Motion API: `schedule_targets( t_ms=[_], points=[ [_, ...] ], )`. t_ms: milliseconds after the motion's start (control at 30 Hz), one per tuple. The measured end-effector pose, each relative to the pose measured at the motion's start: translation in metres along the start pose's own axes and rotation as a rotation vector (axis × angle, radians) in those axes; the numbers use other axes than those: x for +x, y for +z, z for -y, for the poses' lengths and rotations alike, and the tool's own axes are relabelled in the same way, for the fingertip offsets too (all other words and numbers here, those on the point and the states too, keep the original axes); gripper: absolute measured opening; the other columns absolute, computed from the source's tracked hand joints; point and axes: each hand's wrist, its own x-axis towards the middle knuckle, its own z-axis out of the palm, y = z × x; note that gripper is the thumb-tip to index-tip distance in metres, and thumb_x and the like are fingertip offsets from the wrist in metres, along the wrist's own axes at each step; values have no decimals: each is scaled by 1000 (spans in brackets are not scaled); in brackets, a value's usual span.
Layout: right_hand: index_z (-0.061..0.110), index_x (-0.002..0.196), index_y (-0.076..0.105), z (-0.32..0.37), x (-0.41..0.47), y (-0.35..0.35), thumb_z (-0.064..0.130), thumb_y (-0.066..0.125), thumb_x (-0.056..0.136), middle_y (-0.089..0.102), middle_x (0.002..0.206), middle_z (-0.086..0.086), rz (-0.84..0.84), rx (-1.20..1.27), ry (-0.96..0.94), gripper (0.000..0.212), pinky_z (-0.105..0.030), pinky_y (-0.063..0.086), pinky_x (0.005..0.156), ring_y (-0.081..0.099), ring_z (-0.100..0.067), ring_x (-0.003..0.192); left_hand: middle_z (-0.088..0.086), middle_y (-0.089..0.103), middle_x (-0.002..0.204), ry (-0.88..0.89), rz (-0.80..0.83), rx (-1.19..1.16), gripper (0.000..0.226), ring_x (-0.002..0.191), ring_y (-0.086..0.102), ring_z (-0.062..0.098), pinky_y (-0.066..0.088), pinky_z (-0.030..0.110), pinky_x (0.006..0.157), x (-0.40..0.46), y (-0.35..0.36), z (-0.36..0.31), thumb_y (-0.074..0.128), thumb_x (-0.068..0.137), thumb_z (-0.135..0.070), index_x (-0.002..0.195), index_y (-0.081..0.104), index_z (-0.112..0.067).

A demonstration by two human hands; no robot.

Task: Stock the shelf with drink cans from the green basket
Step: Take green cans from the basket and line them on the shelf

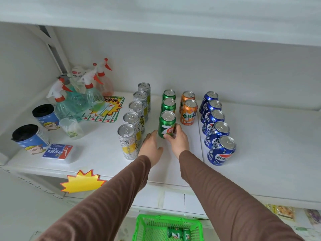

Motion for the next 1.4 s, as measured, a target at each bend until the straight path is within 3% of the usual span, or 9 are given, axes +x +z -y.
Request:
schedule_targets(
  t_ms=[467,633,767,933,1067,1233,1333,1400],
  points=[
    [12,145,46,1,22,1,17,72,89,63,135,-12,2,-77,-1,61,-43,46,107,59,-29,125,10,44,139,-16,-3,33,73,126,46,27,40,32,104,5,0,-4,63,83,-16,147,27,-14],
    [17,158,25,-4,3,2,19,73,91,47,151,-13,-16,79,80,83,-45,43,112,51,-26,134,12,44,140,18,-29,43,72,127,45,27,40,36,105,-13,1,-6,63,83,-15,147,29,-13],
    [25,154,32,-15,-39,-4,24,66,95,45,149,-9,-28,94,37,68,-42,41,113,47,-23,135,12,44,140,114,-90,22,66,129,44,27,36,35,108,-41,4,-6,61,83,-8,144,36,-11],
    [13,130,58,-34,-111,-24,10,61,88,55,133,-4,-229,-128,-409,42,-34,38,109,46,-23,126,8,48,134,268,-209,7,61,124,44,26,36,33,107,-99,12,-3,58,79,-1,138,44,-11],
    [16,117,62,-72,-173,-32,11,58,86,56,125,0,-279,-251,-576,31,-30,39,104,52,-25,118,5,47,134,346,-260,14,62,124,42,22,34,29,108,-163,33,14,56,77,-2,137,44,-12],
    [16,111,62,-149,-248,-25,12,57,88,55,118,-1,-183,-295,-493,23,-36,43,100,53,-25,113,5,48,134,310,-203,26,61,123,44,25,35,33,106,-247,78,58,56,78,-4,137,42,-12],
    [15,109,62,-209,-287,-18,10,57,88,56,115,-2,-120,-321,-357,22,-34,42,97,53,-26,111,6,50,132,204,-130,22,61,121,45,26,36,36,106,-293,115,96,57,77,-2,136,44,-10],
    [13,108,63,-252,-305,-11,6,58,88,57,112,-4,-74,-332,-242,22,-41,45,95,54,-29,110,8,51,129,107,-72,29,62,120,46,28,37,38,105,-316,144,123,57,77,-3,137,43,-10]
  ],
)
